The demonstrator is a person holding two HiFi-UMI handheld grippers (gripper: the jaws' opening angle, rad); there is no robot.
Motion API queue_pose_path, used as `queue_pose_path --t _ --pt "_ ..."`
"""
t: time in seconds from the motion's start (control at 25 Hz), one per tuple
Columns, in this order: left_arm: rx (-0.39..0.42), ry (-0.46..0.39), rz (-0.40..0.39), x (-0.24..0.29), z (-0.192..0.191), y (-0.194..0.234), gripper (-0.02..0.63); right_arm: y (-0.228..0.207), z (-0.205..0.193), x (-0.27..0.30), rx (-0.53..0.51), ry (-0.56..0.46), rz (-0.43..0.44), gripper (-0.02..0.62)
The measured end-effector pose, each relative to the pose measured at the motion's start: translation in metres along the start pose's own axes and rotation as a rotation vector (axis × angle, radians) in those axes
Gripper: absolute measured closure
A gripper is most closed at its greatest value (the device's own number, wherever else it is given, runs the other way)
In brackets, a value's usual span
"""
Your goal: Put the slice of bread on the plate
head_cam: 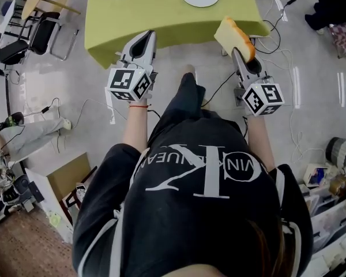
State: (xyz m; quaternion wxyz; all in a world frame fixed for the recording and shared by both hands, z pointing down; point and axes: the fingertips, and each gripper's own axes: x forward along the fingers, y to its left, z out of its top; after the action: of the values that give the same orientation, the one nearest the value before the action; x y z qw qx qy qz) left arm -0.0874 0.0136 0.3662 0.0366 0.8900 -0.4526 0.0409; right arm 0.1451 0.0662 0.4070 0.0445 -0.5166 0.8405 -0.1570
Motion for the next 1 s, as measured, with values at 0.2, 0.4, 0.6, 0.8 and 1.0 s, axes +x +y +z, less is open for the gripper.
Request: queue_pose_path --t 0.2,0.4,0.6,0.8,1.0 --pt "-0.028 0.002 -0.018 0.031 -0.004 0.009 0.597 -0.013 0.006 0.017 -0.014 0.021 0.000 0.497" --pt "-0.061 -0.005 -0.038 0.073 0.000 0.026 0.598 -0.031 0.021 0.049 -0.019 0.034 0.001 0.497" --pt "-0.079 0.025 -0.049 0.106 -0.010 0.049 0.598 -0.041 0.026 0.090 -0.011 0.050 0.012 0.497" --pt "-0.083 0.032 -0.057 0.141 -0.010 0.077 0.597 -0.050 0.030 0.135 0.003 0.076 0.031 0.497" --pt "-0.092 0.044 -0.085 0.179 -0.013 0.099 0.598 -0.058 0.031 0.178 0.016 0.111 0.041 0.497"
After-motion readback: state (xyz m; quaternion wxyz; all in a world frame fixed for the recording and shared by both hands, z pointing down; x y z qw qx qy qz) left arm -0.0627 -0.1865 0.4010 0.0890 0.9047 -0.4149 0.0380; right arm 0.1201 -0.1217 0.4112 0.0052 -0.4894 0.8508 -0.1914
